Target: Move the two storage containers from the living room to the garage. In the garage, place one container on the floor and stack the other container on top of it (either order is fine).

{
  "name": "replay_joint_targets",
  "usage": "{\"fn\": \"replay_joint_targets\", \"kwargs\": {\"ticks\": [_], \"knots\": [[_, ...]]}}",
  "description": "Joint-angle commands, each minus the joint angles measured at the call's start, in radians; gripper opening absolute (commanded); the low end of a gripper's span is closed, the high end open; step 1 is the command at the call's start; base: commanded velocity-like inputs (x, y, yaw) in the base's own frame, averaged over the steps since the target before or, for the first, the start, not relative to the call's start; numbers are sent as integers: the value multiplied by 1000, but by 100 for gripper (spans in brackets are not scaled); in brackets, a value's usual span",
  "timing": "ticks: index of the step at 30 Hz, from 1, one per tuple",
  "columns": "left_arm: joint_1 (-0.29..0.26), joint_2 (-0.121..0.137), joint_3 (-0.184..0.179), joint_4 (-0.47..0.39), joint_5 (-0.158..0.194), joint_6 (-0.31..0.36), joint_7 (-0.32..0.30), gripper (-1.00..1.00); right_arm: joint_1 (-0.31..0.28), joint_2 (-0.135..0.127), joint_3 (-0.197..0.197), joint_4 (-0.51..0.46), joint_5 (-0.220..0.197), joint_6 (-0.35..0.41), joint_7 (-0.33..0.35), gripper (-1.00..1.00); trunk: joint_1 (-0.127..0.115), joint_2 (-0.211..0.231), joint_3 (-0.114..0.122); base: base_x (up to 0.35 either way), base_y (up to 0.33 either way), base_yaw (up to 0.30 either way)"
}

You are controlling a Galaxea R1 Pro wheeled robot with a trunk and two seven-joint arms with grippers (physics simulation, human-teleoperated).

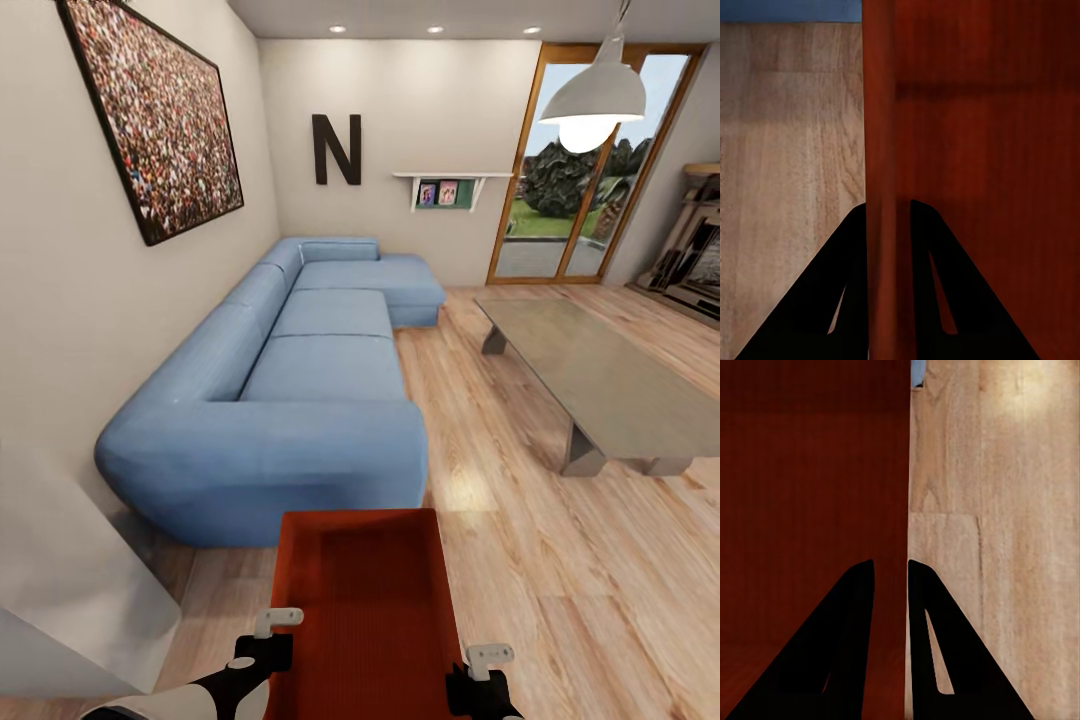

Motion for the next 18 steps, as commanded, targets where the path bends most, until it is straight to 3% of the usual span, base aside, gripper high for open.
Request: {"fn": "replay_joint_targets", "kwargs": {"ticks": [1,18], "knots": [[-2,-2,24,-5,-12,-4,-34,-100,1,0,14,3,50,-3,-4,-100,-4,7,2,0,0,0],[-2,-2,24,-5,-12,-4,-34,-100,1,0,14,3,50,-3,-4,-100,-69,126,55,0,0,0]]}}
